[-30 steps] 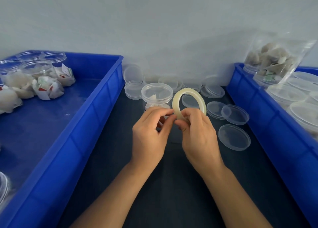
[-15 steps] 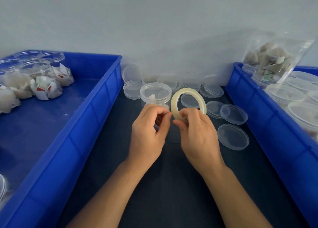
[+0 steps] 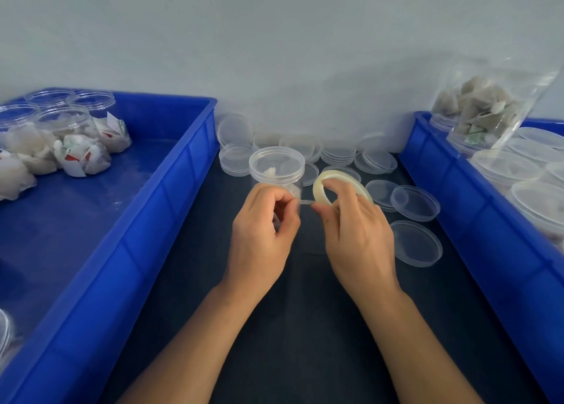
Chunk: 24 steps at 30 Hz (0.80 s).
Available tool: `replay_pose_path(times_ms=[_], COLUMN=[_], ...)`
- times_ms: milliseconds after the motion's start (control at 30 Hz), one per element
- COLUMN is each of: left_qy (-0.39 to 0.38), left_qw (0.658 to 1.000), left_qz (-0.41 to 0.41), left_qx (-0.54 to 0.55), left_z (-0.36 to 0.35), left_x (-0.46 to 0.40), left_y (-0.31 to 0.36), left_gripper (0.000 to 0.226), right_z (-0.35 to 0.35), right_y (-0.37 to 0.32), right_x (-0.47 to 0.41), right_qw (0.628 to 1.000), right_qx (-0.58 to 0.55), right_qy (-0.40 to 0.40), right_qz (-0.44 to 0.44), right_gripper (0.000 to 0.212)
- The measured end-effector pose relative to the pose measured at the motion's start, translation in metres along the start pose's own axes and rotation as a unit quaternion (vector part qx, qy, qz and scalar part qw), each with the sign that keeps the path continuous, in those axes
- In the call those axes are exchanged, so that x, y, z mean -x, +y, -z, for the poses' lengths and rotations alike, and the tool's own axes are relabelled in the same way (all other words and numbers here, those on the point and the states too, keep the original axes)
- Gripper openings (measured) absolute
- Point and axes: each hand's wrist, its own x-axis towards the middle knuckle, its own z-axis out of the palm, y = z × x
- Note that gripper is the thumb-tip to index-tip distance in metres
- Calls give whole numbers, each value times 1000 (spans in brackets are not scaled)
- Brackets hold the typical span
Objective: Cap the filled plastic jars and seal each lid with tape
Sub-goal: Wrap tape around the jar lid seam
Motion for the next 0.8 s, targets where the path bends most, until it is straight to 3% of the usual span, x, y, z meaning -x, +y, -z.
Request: replay_pose_path(times_ms=[433,600,700,800], left_qy=[19,31,76,57], left_qw=[999,999,996,994], left_qz=[-17,2,28,88], left_qx=[-20,-10,-25,-42], left_z=[5,6,5,3], left_x=[-3,-2,-3,-3], left_y=[-3,-3,-9,-20], left_gripper=[7,4,25,72], right_z=[-5,-6,-6,-6], right_y=[1,1,0,-1], right_x=[0,0,-1,-1], right_qw=[999,999,999,999], right_qx=[7,14,15,20], right_qy=[-14,4,14,15], right_qz=[47,50,46,45], right_gripper=[6,10,13,12])
